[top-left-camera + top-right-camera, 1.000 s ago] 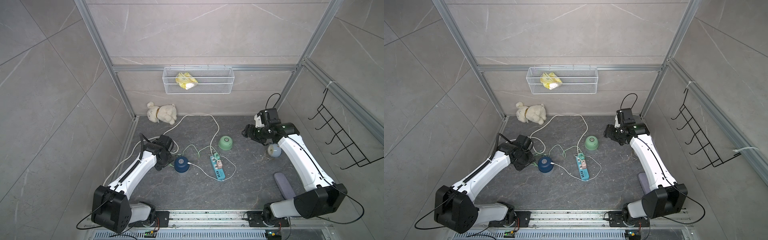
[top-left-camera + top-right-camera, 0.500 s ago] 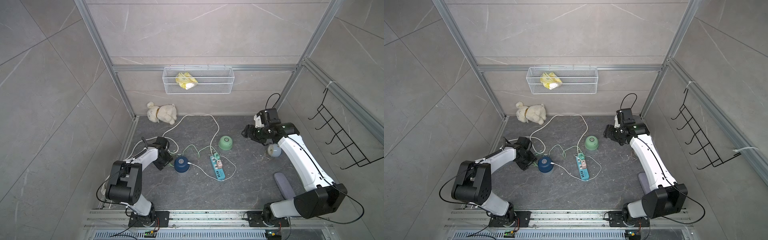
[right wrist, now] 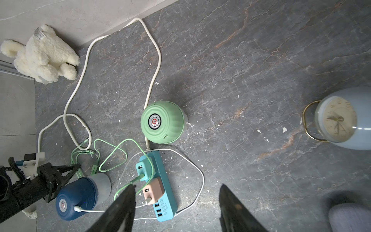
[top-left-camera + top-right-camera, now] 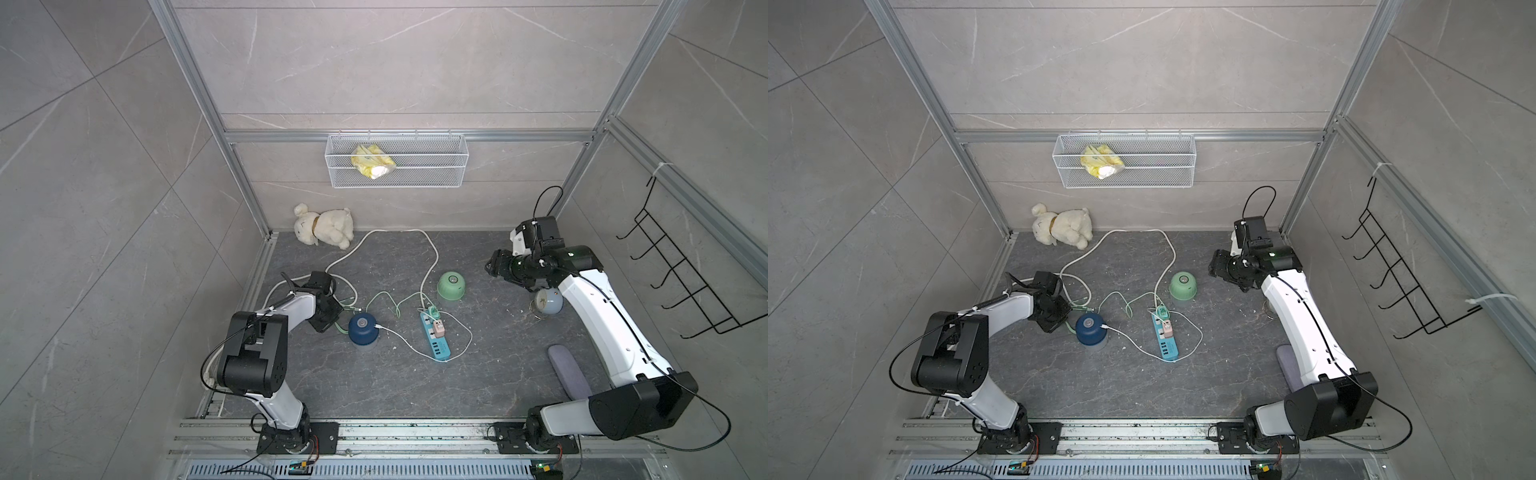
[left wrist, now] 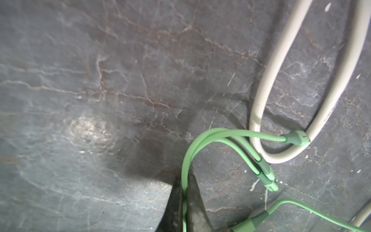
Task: Charge the cordless meat grinders
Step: Pick up the charging cable from the center of the board.
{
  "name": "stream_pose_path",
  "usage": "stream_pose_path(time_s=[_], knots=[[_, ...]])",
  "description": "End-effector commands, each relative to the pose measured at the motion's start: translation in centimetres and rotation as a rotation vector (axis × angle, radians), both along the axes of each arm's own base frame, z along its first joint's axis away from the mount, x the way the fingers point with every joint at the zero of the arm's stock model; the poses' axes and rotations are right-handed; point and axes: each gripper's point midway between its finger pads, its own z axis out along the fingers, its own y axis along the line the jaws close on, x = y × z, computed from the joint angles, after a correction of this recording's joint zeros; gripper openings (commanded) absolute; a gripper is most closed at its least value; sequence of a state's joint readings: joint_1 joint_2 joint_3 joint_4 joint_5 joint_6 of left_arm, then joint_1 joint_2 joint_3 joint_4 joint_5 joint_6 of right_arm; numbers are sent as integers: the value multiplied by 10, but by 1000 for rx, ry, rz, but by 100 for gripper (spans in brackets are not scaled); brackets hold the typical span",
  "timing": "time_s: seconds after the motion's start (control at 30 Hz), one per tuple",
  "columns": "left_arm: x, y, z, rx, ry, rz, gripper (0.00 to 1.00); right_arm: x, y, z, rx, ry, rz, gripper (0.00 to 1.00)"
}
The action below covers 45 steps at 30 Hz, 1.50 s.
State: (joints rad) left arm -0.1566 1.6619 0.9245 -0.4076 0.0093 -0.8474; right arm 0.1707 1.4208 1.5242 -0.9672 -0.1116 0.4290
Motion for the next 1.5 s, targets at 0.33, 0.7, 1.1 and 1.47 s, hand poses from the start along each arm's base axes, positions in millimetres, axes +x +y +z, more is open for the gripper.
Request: stream_pose_path(time_s=[0.33, 0.7, 1.1, 1.47], knots=[[114, -32, 206, 157, -745, -384, 0, 2, 1, 23, 2, -75, 9, 67], [120, -191, 325, 14, -1246, -861, 0, 15, 51, 69, 216, -151, 207, 65], [102, -291, 374, -214, -1460, -1003, 0, 22, 72, 120, 536, -251, 285, 57], [95, -317, 378, -325, -1472, -996, 0, 43, 83, 134, 782, -289, 275, 64]])
